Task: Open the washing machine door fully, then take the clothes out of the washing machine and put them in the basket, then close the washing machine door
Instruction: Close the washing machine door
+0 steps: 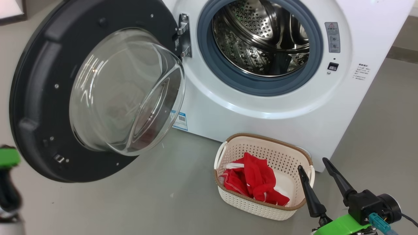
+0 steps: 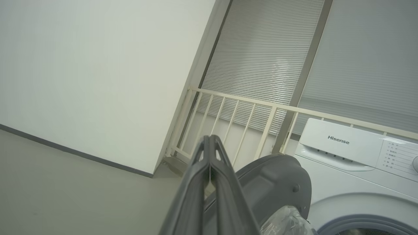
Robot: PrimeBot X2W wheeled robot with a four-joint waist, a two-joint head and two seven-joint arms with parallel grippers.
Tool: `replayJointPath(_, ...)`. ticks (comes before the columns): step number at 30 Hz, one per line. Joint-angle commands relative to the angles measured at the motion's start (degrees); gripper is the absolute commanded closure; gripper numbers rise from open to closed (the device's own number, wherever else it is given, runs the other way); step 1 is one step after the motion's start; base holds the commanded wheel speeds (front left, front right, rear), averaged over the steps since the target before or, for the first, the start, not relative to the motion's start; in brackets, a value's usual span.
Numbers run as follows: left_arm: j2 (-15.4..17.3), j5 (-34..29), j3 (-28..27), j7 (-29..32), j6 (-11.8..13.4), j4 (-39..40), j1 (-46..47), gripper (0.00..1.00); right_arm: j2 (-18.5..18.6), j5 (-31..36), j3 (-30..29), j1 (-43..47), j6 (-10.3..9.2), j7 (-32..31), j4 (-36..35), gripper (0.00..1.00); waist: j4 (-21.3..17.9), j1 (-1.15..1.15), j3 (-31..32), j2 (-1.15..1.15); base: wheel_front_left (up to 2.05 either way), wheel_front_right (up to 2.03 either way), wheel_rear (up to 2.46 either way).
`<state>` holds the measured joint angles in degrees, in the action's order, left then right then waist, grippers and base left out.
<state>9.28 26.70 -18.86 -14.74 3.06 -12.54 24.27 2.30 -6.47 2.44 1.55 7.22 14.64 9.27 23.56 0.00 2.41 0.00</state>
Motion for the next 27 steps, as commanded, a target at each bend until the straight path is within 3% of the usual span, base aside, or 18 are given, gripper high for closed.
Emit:
replayJointPath(1, 3.09, 0.86, -2.27, -0.25, -0.77, -0.82, 3.48, 1.0, 0.57, 0.46, 1.19, -1.92, 0.26, 0.36, -1.19, 0.0, -0.33, 0.0, 0.33, 0.0, 0.0, 0.0, 0.0)
replayJointPath(7, 6.95, 7.31, -6.08, 2.84, -2.07, -15.28, 13.68, 1.0, 0.57, 0.86, 1.31, -1.47, 0.26, 0.36, -0.93, 0.0, -1.02, 0.0, 0.89, 0.0, 0.0, 0.0, 0.0)
replayJointPath(11, 8.09, 14.45, -9.16, 10.13, -2.56, -25.96, 20.61, 1.0, 0.57, 1.22, 1.94, -1.56, 0.26, 0.36, -0.62, 0.0, -1.68, 0.0, 0.97, 0.0, 0.0, 0.0, 0.0)
replayJointPath(17, 11.1, 20.85, -11.58, 23.35, -0.38, -38.53, 26.87, 1.0, 0.57, 1.84, 2.89, -1.67, 0.26, 0.0, -0.39, 0.0, -3.16, 0.0, 0.96, 0.0, 0.0, 0.0, 0.0)
replayJointPath(20, 12.15, 21.97, -11.49, 28.47, 0.07, -42.33, 27.64, 1.0, 0.57, 1.91, 3.07, -1.46, 0.26, -0.1, -0.41, 0.0, -3.67, 0.0, 1.08, 0.0, 0.0, 0.0, 0.0)
replayJointPath(27, 12.49, 26.48, -13.31, 36.52, -2.21, -47.33, 28.99, 1.0, 0.57, 2.16, 3.28, -1.43, 0.26, -0.62, -0.89, 0.0, -4.34, 0.0, 1.08, 0.0, 0.0, 0.0, 0.0)
